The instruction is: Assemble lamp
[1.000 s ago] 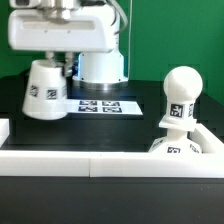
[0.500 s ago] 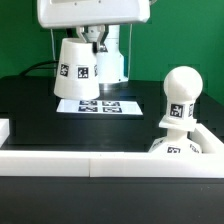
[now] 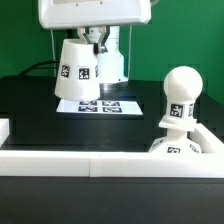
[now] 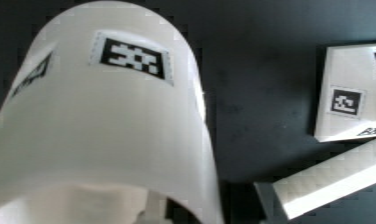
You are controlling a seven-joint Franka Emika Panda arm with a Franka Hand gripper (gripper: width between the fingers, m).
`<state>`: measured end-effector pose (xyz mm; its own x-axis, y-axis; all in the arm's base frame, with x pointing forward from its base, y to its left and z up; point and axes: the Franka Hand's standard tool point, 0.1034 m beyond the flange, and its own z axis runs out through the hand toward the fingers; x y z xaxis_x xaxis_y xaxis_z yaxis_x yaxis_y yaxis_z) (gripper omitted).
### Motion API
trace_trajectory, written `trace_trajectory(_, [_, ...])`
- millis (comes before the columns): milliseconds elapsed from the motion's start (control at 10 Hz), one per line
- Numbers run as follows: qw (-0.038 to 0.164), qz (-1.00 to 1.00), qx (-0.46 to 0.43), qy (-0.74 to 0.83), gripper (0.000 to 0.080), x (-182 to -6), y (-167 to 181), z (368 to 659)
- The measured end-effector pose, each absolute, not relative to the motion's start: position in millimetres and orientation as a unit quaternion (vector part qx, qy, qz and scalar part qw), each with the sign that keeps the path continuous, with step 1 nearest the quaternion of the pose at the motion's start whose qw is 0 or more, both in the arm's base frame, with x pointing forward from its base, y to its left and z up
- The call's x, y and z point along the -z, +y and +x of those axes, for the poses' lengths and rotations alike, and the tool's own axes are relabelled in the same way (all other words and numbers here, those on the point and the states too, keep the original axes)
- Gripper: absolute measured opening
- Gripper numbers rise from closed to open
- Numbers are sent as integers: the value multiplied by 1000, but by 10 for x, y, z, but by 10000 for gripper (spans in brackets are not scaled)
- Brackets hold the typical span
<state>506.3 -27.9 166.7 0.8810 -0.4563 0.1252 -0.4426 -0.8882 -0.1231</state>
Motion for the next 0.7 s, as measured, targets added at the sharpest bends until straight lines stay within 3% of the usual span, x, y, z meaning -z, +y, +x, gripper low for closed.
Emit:
trace_trajectory(400, [67,-961,86,254,45,-2121,376,5492])
trace_trajectory(500, [70,-961,91,251,45,-2178,454,5548])
trace_trajectory(700, [67,-962,88,251,45,-2125,403,5508])
